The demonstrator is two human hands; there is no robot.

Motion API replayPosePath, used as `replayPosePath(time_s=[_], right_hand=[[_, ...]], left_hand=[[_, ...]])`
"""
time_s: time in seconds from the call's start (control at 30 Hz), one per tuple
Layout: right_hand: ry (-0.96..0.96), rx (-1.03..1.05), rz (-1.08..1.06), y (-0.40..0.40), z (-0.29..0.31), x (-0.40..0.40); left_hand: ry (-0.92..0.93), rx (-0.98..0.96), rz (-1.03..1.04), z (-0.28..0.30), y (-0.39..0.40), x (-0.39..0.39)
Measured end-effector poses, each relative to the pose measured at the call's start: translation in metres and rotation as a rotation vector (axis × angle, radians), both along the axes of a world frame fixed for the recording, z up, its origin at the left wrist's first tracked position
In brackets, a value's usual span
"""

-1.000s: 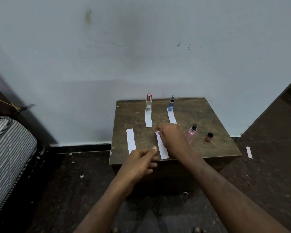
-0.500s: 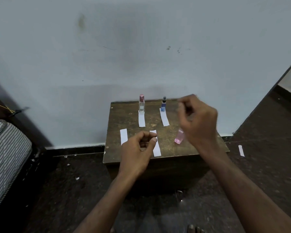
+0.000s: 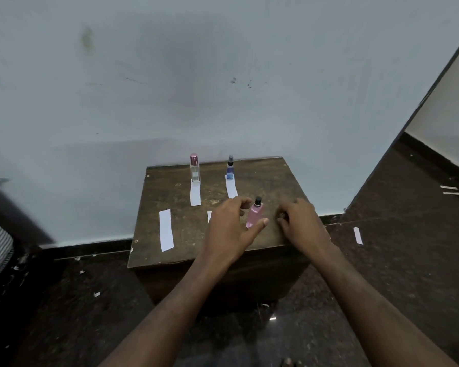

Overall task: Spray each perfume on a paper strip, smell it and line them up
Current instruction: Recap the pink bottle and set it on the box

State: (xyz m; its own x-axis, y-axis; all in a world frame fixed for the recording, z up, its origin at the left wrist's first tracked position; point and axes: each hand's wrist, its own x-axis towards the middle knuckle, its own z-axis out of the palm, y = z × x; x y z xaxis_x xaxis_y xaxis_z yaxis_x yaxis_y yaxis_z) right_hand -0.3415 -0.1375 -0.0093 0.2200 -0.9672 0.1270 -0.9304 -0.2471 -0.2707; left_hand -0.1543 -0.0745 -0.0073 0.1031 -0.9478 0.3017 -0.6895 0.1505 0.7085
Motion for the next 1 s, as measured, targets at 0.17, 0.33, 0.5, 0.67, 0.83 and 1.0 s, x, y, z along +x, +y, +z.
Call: replayPosePath(time_s=[0.17, 0.33, 0.5, 0.67, 0.83, 1.0], right_hand=[[-0.722, 0.015, -0.144, 0.0, 0.026, 0.002], [-1.463, 0.319, 0.013, 0.005, 0.04, 0.016], [-1.177, 0.107, 0.058, 0.007, 0.036, 0.02], [-0.946, -0.084, 0.072, 0.012, 0.036, 0.021], [-0.798, -0.131, 0.116, 0.014, 0.027, 0.025], [-0.722, -0.125, 0.132, 0.015, 0.02, 0.026]], left_hand=[[-0.014, 0.009, 0.057, -0.01, -0.013, -0.008], [-0.008, 0.012, 0.016, -0.013, -0.019, -0.005], [-0.011, 0.006, -0.029, -0.012, -0.018, -0.003], [-0.008, 0.003, -0.032, -0.009, -0.017, -0.004], [-0.022, -0.008, -0.035, -0.01, -0.016, -0.004], [-0.029, -0.012, -0.031, -0.011, -0.016, -0.002]])
